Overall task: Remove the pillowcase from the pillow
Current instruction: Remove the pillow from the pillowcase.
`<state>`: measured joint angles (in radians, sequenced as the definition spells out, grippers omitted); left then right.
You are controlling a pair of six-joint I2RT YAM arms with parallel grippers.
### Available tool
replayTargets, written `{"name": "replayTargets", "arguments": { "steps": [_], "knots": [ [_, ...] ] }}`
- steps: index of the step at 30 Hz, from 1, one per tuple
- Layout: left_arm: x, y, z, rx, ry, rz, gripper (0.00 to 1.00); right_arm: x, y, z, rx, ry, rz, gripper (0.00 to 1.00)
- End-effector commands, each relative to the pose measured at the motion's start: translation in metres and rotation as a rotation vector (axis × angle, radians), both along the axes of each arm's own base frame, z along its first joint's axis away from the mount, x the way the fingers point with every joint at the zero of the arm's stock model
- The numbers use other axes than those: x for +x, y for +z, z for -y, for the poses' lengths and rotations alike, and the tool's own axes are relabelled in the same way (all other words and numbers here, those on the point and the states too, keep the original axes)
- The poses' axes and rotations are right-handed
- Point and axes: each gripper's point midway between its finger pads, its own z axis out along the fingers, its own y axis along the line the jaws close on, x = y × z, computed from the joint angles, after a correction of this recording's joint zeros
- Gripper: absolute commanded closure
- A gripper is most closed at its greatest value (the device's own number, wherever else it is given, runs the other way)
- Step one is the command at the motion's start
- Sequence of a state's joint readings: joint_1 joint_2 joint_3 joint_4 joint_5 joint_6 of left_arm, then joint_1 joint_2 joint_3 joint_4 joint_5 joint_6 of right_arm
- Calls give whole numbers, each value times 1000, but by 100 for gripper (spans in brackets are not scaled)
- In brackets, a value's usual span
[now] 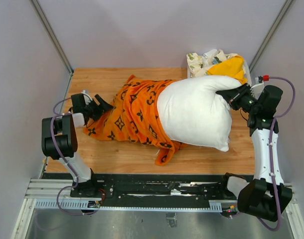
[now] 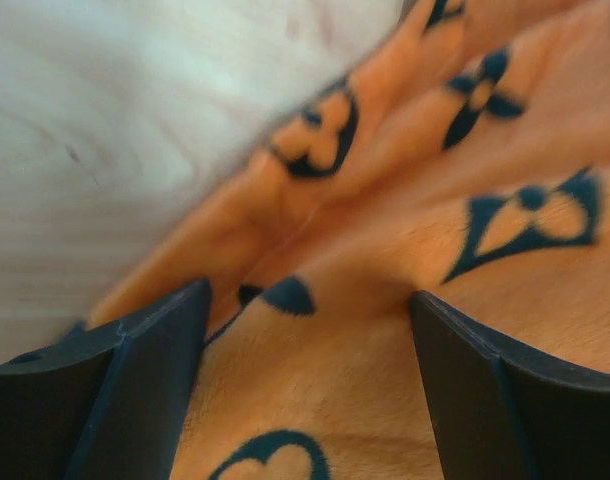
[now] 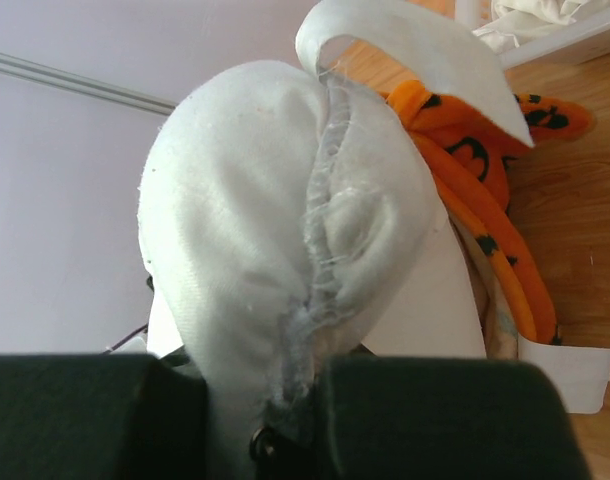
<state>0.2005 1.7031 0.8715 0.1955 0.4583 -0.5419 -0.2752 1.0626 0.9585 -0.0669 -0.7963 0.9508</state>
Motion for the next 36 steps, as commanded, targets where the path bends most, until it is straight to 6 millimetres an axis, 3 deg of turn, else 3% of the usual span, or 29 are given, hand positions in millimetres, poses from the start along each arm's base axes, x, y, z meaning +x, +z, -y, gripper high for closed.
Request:
{"name": "replayTargets", "arguments": {
  "steps": [1,3,4,7,10,13,15,17,22,25,29,32,35,36],
  "knots": [
    [-5,-7,33,-60,-132,93,33,9,20,0,-15,9,98,99],
    [-10,-12,35,-62,-137,83,89,8,23,0,-27,11,105,99],
    [-10,-11,29,-43,-113,81,98,7,24,1,-35,8,108,99],
    [-8,12,-2,32,19,109,100,6,29,1,-49,7,114,99],
    [-17,58,-56,135,266,167,100,5,29,5,-57,-16,113,99],
    [-57,116,-112,259,594,280,100,3,26,15,-64,-62,113,99],
    [-84,152,-135,333,724,363,100,3,24,18,-63,-74,108,99],
    [-102,171,-145,375,785,375,100,4,22,19,-57,-75,102,99],
    [-124,187,-153,326,914,361,100,6,23,17,-52,-57,105,99],
    [-147,216,-160,271,1038,429,100,7,16,19,-74,-61,75,99],
    [-144,250,-156,186,1020,490,100,18,-2,33,49,-71,25,99],
    [-147,251,-166,140,1032,491,100,25,-19,50,216,-69,-4,99],
    [-158,245,-184,121,1081,471,100,25,-31,66,171,-178,-56,99],
    [-161,242,-190,123,1097,464,100,23,-25,70,130,-210,-46,99]
  ]
}}
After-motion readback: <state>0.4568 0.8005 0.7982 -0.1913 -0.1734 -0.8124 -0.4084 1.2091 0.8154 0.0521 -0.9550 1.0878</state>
